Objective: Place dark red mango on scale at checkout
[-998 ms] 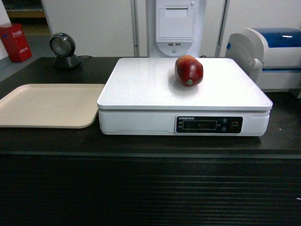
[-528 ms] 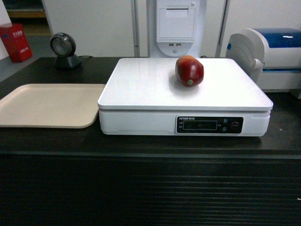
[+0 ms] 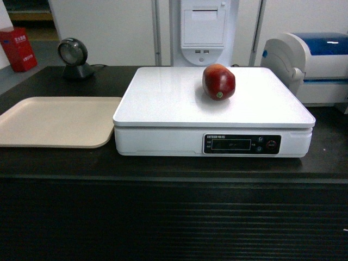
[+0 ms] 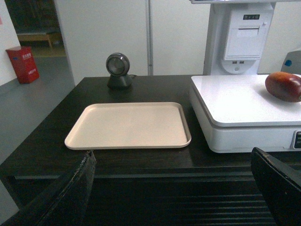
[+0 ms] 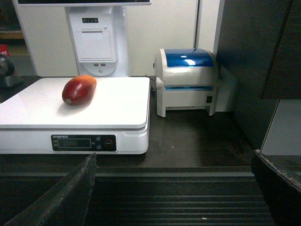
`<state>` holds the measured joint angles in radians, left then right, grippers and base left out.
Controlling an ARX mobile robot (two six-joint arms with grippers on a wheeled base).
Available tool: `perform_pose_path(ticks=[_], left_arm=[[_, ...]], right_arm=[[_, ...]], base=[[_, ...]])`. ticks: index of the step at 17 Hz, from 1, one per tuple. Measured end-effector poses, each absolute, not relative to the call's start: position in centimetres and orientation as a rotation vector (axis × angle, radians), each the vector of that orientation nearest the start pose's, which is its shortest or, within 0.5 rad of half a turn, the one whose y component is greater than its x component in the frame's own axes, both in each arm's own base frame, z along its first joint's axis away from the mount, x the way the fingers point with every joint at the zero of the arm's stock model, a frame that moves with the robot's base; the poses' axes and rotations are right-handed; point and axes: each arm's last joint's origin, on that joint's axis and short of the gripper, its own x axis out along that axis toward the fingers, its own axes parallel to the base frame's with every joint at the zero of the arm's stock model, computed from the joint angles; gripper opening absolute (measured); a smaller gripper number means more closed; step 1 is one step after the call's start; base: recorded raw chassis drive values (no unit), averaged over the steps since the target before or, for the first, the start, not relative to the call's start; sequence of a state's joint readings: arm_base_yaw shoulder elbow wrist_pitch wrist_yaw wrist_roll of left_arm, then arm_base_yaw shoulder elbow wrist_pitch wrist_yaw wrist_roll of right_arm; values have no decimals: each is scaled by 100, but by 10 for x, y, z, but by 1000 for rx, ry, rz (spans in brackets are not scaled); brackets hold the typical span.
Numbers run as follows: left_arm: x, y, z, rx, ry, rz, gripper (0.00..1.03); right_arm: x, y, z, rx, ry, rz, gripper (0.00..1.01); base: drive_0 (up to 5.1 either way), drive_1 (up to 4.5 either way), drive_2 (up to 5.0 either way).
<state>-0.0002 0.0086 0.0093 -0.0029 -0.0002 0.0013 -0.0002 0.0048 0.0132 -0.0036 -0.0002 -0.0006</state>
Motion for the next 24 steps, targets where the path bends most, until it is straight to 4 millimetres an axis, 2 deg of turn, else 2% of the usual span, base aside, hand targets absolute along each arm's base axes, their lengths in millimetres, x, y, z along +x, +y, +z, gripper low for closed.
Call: perform_pose_path(ticks=[24], left_arm=[[98,0,166,0,2,1,98]], right_arm=[[97,0,167,-1,-5,0,98]], base=[[0,0,0]])
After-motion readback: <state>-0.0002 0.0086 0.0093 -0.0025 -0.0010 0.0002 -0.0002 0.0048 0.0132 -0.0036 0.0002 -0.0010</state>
